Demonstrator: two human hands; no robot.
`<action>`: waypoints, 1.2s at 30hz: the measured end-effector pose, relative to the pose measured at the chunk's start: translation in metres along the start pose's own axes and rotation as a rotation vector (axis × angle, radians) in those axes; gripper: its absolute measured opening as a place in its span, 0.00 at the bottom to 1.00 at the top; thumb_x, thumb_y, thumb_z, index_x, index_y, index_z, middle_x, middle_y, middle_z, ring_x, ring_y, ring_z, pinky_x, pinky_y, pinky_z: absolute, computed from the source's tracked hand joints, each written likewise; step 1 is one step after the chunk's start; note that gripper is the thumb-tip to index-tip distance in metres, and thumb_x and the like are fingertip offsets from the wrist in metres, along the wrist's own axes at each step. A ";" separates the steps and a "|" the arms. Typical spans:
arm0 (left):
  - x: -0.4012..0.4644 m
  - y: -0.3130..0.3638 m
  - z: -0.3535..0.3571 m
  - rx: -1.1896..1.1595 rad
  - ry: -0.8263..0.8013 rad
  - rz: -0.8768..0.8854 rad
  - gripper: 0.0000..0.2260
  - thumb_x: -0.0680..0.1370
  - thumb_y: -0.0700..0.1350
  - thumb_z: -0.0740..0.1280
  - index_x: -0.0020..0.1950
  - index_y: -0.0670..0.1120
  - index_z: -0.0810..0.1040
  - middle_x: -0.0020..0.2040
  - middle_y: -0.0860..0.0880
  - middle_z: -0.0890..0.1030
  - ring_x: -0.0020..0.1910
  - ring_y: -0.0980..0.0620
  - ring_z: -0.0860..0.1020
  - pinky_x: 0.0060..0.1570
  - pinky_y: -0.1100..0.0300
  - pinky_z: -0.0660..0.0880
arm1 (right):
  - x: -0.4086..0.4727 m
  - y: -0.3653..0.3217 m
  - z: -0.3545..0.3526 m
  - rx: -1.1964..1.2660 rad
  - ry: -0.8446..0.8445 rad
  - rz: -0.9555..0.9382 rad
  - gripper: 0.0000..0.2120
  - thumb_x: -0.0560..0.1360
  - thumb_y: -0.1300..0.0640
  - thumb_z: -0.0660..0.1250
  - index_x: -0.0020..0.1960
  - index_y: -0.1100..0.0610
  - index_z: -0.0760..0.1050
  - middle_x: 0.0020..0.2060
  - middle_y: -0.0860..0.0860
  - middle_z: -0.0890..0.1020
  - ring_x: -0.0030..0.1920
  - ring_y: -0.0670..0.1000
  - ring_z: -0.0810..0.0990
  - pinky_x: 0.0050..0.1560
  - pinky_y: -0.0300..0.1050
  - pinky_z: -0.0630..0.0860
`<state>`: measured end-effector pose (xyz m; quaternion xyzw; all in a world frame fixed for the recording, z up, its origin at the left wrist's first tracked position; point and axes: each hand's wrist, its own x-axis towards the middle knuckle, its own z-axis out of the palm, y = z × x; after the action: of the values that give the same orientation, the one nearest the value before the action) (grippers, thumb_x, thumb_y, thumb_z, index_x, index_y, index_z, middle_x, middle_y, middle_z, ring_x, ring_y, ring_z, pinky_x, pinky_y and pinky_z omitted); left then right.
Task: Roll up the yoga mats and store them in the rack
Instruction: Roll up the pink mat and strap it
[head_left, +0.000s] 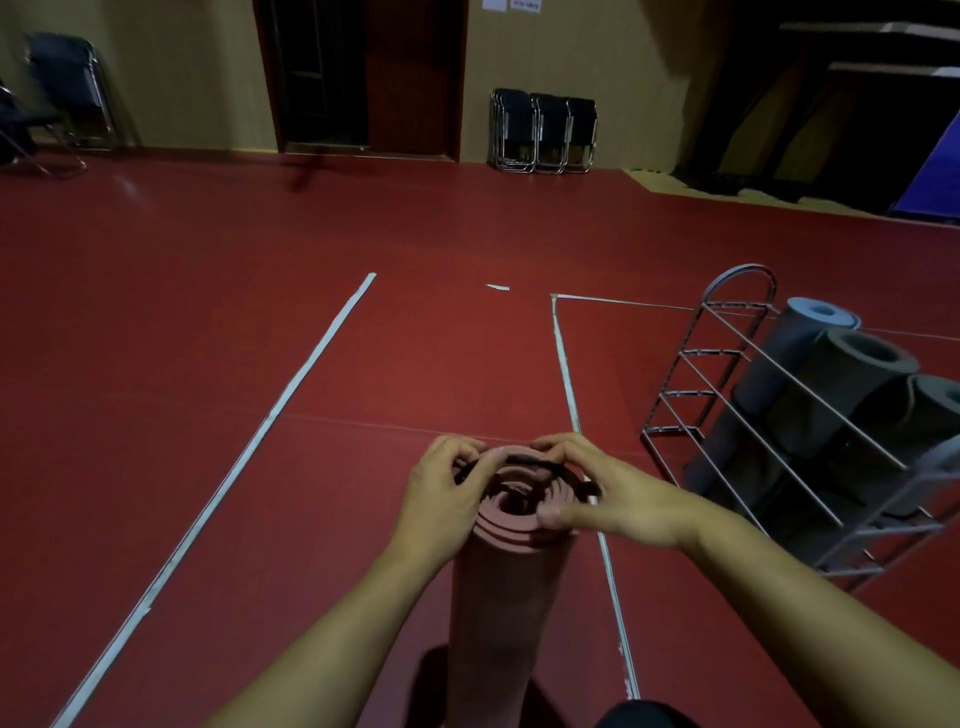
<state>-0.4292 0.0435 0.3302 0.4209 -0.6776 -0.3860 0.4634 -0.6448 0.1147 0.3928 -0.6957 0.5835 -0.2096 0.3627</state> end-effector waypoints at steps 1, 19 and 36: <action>0.001 0.000 0.000 0.019 0.035 0.010 0.14 0.79 0.48 0.74 0.36 0.53 0.73 0.44 0.51 0.80 0.44 0.57 0.79 0.44 0.63 0.73 | -0.003 0.002 0.000 -0.022 -0.021 0.011 0.33 0.68 0.36 0.78 0.68 0.43 0.70 0.73 0.33 0.65 0.72 0.33 0.65 0.71 0.33 0.63; -0.020 -0.027 -0.008 -0.043 -0.039 -0.138 0.13 0.84 0.43 0.66 0.41 0.49 0.85 0.65 0.49 0.74 0.58 0.75 0.73 0.51 0.82 0.66 | 0.008 0.035 0.053 -0.586 0.730 -0.045 0.20 0.75 0.31 0.64 0.51 0.44 0.85 0.68 0.39 0.74 0.50 0.46 0.83 0.38 0.47 0.80; -0.033 -0.042 0.006 0.189 -0.172 -0.205 0.14 0.82 0.47 0.69 0.37 0.48 0.76 0.42 0.52 0.76 0.46 0.53 0.77 0.44 0.63 0.66 | 0.002 0.042 0.042 0.294 0.520 0.332 0.25 0.65 0.46 0.84 0.57 0.56 0.83 0.45 0.47 0.88 0.48 0.43 0.86 0.57 0.42 0.81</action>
<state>-0.4187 0.0598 0.2802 0.4947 -0.7017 -0.4005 0.3203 -0.6421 0.1216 0.3340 -0.4546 0.7253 -0.3998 0.3276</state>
